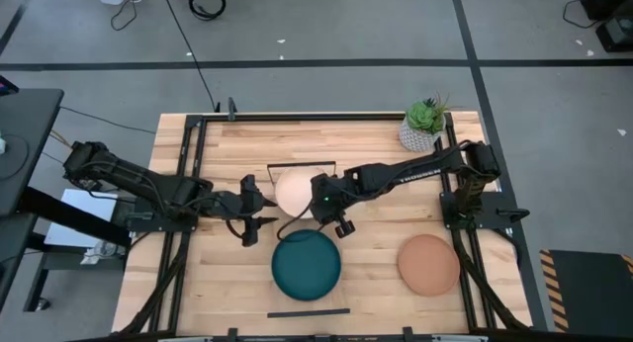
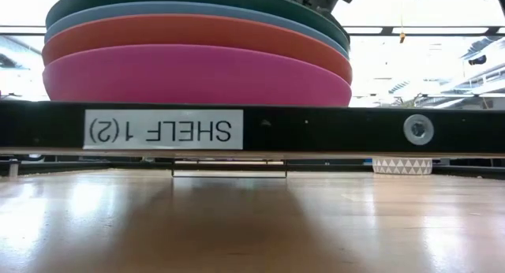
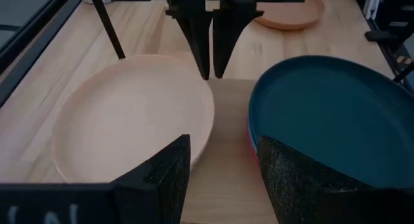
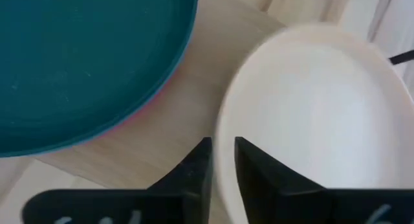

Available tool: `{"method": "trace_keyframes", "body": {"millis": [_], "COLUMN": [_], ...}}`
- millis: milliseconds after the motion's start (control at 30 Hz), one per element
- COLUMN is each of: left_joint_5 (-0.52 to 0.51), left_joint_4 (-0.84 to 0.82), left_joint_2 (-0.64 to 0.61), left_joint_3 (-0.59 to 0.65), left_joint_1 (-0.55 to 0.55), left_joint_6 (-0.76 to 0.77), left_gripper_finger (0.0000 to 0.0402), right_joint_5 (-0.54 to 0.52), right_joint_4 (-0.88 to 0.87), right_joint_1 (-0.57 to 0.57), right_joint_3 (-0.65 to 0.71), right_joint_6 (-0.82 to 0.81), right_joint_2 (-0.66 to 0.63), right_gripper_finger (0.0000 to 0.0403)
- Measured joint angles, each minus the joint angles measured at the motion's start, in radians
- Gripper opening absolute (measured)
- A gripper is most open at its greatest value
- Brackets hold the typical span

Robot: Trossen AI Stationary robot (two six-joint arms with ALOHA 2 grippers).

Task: Place and stack plates onto a shelf
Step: Stack the light orange plate on top of the gray plate on the shelf, then stack the brown plate on top of the light orange plate on the shelf

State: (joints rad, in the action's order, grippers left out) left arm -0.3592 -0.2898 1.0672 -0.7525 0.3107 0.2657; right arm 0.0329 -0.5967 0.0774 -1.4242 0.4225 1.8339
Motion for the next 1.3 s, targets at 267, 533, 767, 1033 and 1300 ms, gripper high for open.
{"method": "trace_keyframes", "body": {"millis": [267, 533, 767, 1033, 1300], "left_joint_5": [-0.038, -0.091, -0.099, -0.006, 0.024], "left_joint_4": [-0.008, 0.057, 0.099, 0.096, 0.055], "left_joint_2": [0.000, 0.002, 0.007, 0.006, 0.013], "left_joint_3": [0.015, 0.099, 0.154, 0.154, 0.154], "left_joint_1": [0.000, -0.010, -0.022, -0.018, -0.009], "left_joint_6": [0.012, 0.038, 0.064, 0.118, 0.135], "left_gripper_finger": [0.0187, 0.0187, 0.0187, 0.0187, 0.0187], "right_joint_5": [-0.172, -0.215, -0.208, 0.087, 0.132], "right_joint_4": [-0.166, -0.218, -0.259, -0.545, -0.508], "right_joint_1": [0.051, 0.109, 0.124, 0.148, 0.297], "right_joint_3": [0.000, 0.092, 0.223, 0.234, 0.361], "right_joint_6": [-0.098, -0.326, -0.419, -0.536, -0.560], "right_joint_2": [-0.042, -0.115, -0.154, -0.175, -0.170], "right_gripper_finger": [0.0102, 0.0099, 0.0099, 0.0101, 0.0123]}}
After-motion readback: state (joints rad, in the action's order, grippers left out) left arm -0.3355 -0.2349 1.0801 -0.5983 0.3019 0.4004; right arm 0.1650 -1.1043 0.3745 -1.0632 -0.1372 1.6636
